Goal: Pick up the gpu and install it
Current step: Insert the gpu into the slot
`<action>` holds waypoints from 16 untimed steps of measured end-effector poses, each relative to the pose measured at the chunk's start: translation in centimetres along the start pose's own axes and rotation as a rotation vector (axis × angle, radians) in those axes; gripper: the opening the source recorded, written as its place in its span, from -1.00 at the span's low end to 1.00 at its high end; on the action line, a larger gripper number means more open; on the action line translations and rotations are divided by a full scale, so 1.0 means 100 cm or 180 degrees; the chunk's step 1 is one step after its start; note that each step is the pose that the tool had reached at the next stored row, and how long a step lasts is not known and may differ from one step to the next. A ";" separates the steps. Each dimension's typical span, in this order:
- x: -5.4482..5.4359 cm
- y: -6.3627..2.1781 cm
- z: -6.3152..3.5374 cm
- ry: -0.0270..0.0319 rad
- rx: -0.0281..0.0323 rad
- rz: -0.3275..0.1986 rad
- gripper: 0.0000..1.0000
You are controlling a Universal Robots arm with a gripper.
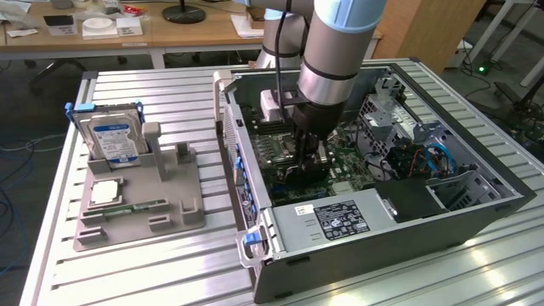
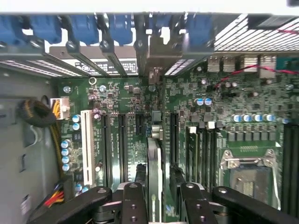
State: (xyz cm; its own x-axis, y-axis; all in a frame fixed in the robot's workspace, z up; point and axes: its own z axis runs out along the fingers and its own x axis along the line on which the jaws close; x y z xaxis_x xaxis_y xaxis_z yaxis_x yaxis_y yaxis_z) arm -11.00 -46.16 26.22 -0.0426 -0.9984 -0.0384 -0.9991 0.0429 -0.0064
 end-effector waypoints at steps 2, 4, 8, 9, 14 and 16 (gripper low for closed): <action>0.000 0.0000 -0.0039 0.0000 0.0001 0.0000 -0.31; 0.000 0.0000 -0.0052 0.0000 0.0001 0.0000 -0.31; 0.000 -0.0001 -0.0073 -0.0001 0.0002 0.0000 -0.34; 0.000 -0.0001 -0.0073 -0.0001 0.0002 0.0000 -0.47; 0.000 -0.0001 -0.0074 -0.0001 0.0001 0.0000 -0.79; 0.000 -0.0001 -0.0074 -0.0001 0.0001 0.0000 -0.79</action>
State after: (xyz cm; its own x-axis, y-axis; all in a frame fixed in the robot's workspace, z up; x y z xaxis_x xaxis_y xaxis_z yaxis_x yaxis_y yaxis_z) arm -10.99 -46.16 26.96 -0.0425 -0.9984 -0.0385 -0.9991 0.0428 -0.0068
